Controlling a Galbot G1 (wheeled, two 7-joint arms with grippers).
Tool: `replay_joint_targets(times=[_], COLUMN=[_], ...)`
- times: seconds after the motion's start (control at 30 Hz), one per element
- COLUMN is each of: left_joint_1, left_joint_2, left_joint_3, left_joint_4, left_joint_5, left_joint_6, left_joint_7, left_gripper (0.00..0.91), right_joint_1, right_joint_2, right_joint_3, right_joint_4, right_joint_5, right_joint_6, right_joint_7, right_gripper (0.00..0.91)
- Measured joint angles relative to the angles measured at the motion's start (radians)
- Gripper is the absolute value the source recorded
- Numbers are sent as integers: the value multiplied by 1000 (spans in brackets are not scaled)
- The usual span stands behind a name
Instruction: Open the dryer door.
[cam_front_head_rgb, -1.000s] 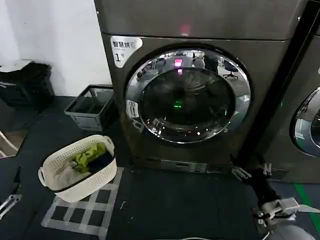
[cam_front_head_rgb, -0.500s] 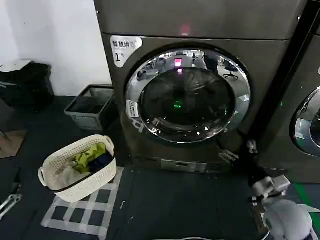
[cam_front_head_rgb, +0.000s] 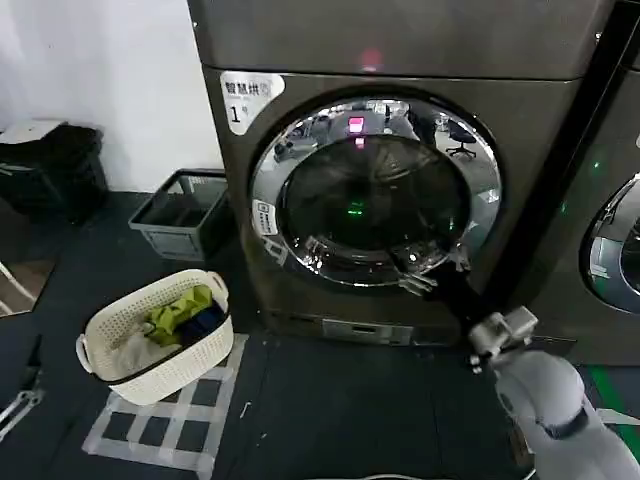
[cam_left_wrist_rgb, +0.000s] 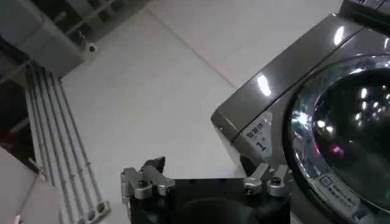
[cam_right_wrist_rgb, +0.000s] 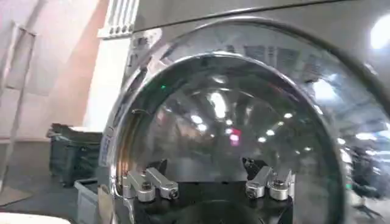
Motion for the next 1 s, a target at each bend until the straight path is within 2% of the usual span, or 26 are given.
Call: replay_joint_targets(times=[1.0], left_joint_1=[-1], left_joint_2=[-12], left_joint_3=[-15], left_joint_4=[3], left_joint_5=[3], left_joint_6=[0], left_joint_7=[2], left_gripper=[907], right_joint_1=[310], right_joint_2=[72], right_joint_3=[-257], right_joint_4=[-204], right_joint_5=[22], right_joint_6=[1], right_joint_7=[-8], right_gripper=[907])
